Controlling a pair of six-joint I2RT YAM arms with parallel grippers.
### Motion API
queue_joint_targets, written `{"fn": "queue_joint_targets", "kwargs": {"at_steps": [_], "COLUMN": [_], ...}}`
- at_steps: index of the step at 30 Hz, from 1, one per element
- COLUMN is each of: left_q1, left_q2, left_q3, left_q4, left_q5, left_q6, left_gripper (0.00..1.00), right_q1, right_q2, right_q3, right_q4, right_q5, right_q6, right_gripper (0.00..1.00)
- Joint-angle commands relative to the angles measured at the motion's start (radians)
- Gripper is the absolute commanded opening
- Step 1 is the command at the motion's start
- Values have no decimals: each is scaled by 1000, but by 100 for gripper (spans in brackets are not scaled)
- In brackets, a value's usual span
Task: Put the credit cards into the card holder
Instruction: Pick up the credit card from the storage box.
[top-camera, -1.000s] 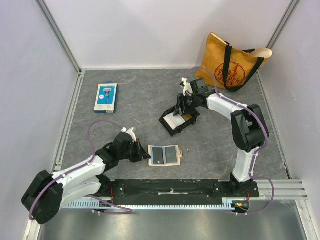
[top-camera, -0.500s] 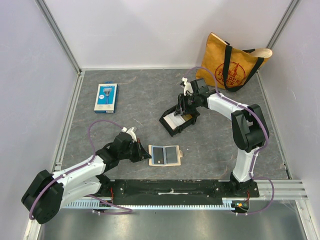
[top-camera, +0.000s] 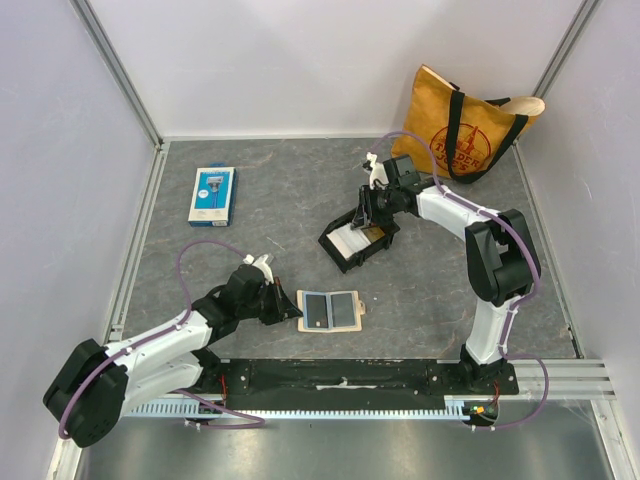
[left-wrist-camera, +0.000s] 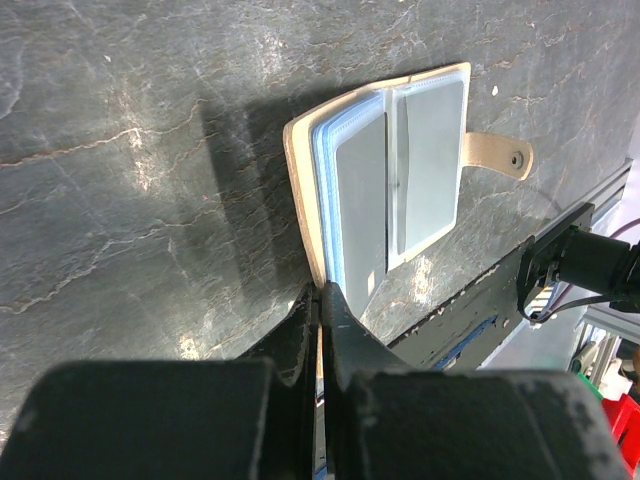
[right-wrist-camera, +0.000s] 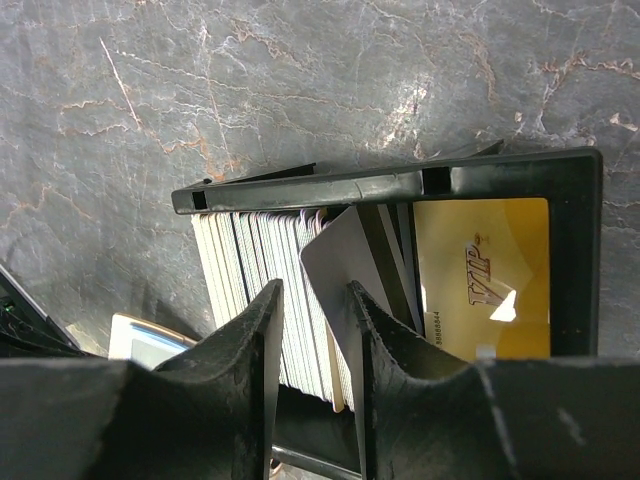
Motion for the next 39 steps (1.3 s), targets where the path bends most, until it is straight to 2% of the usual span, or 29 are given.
{"fn": "queue_joint_targets", "kwargs": {"at_steps": [1,4,12,19,26,39], "left_q1": [-1,-2,-1,-1,-1,-1], "left_q2": [0,2,6,14,25,37], "left_q3": [-1,-3,-1,-3,0,2], "left_q4": [41,41,42,47,47,47], "left_q5": [25,25,28,31,38,41], "left_q6": [22,22,27,27,27,27], "left_gripper": [2,2,2,2,2,2], "right_q1": [-5,-4,-10,-17,-31,-37], "right_q2": [-43,-43,-37,-32,-27,13], "right_q3": [27,27,30,30,38,44], "right_q4": [1,1,4,4,9,-8], "right_q5": [-38,-38,-40,-46,-24,91], "right_q6": [8,9,11,9,14,0], "right_gripper": [37,36,25,21,11,6]}}
